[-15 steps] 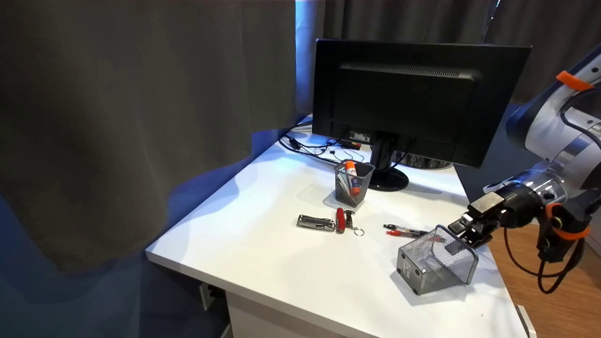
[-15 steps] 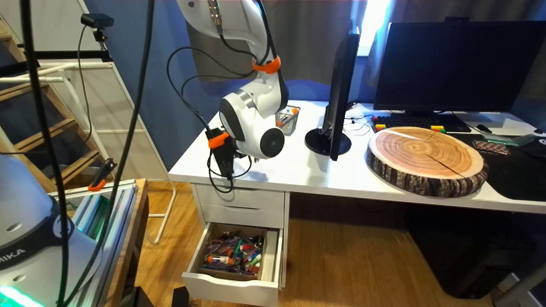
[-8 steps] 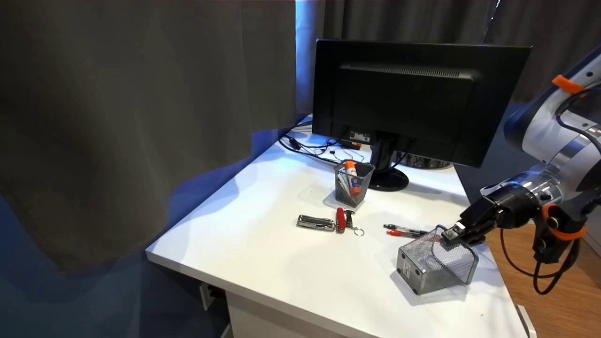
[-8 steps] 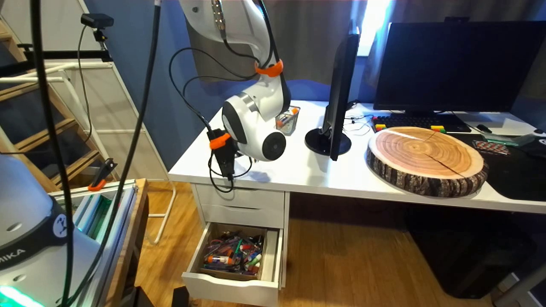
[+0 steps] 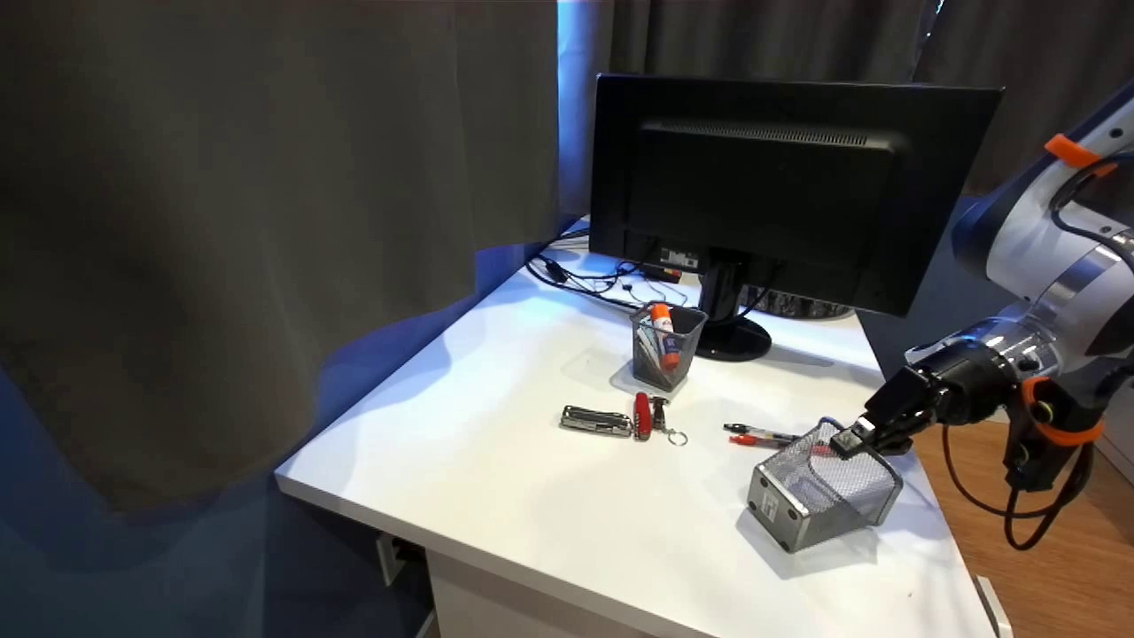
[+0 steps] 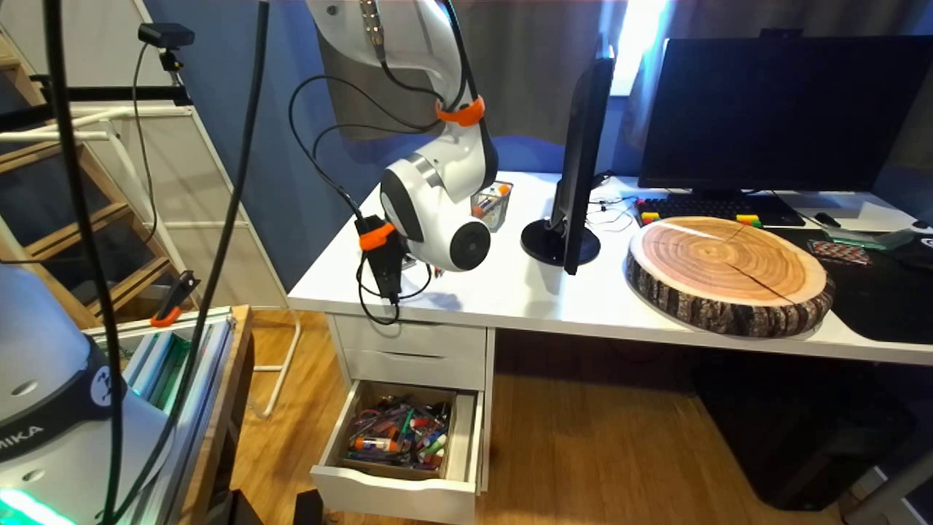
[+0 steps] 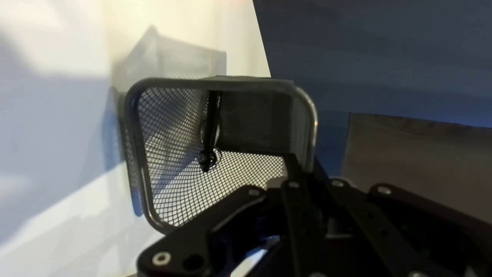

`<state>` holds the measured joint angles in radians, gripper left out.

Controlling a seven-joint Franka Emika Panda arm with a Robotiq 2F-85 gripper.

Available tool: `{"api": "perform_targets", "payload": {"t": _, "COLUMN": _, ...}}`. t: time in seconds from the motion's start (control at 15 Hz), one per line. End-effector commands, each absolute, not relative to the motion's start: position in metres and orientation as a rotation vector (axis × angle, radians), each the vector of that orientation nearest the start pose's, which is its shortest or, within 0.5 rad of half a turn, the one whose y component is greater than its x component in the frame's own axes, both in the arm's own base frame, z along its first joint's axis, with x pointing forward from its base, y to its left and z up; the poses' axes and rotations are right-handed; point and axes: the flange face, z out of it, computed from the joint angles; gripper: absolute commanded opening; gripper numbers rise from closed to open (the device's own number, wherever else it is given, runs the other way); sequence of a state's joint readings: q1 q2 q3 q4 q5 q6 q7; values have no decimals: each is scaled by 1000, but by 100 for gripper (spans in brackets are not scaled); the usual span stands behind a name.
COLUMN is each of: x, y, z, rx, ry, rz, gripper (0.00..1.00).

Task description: Put the grey basket in its upright position

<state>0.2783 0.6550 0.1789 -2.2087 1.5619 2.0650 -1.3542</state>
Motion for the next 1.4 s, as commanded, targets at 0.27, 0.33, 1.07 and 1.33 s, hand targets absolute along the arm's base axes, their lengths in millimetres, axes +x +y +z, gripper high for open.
{"api": "perform_targets", "payload": {"t": 0.27, "x": 399, "y": 303, "z": 146, "rx": -2058, "ry": -379, "rz": 153, "gripper": 2}}
{"api": "perform_targets", "payload": {"t": 0.33, "x": 397, "y": 310, "z": 156, "rx": -2101, "ry": -392, "rz": 149, "gripper": 2}}
{"api": "perform_targets", "payload": {"t": 1.07, "x": 367, "y": 349, "z": 214, "rx": -2648, "ry": -572, "rz": 10, "gripper": 2}}
{"api": "perform_targets", "payload": {"t": 1.33, "x": 363, "y": 337, "z": 204, "rx": -2823, "ry": -625, "rz": 3, "gripper": 2}}
